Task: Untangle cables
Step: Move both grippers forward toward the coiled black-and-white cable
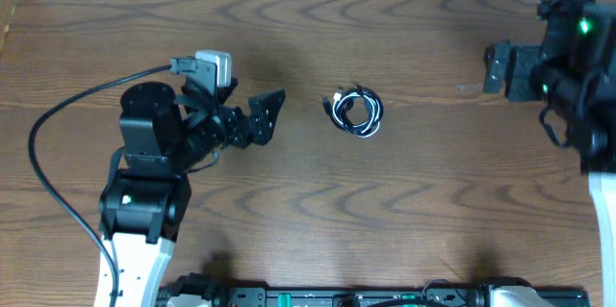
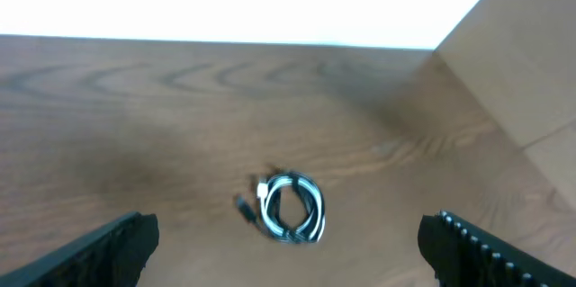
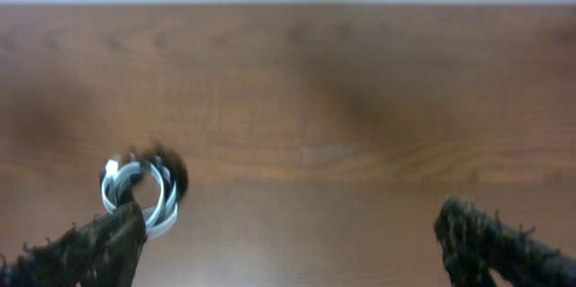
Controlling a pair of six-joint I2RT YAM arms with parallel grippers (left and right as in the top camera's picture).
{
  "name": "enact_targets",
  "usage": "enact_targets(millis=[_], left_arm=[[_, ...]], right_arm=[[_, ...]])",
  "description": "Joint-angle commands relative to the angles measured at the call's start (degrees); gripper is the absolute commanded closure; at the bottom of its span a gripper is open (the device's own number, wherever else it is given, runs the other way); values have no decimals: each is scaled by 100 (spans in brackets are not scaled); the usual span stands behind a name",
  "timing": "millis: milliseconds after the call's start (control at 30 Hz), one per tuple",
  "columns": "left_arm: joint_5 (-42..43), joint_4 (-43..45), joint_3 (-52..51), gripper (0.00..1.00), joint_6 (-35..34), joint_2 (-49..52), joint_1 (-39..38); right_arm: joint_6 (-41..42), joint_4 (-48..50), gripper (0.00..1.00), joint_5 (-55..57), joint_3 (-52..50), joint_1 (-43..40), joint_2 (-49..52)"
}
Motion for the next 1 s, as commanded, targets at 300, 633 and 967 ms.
enact_targets(millis=[300,633,967], left_arm=[[35,498,133,2,599,1322,-752],[31,562,133,1,898,2131,-1235],[-946,223,133,2,894,2225,-1248]], right_arm=[[96,-813,1,-745,503,-33,1604],[28,-1058,5,-920,487,-26,2114],[-184,-1097,29,-1364,487,310,3047]])
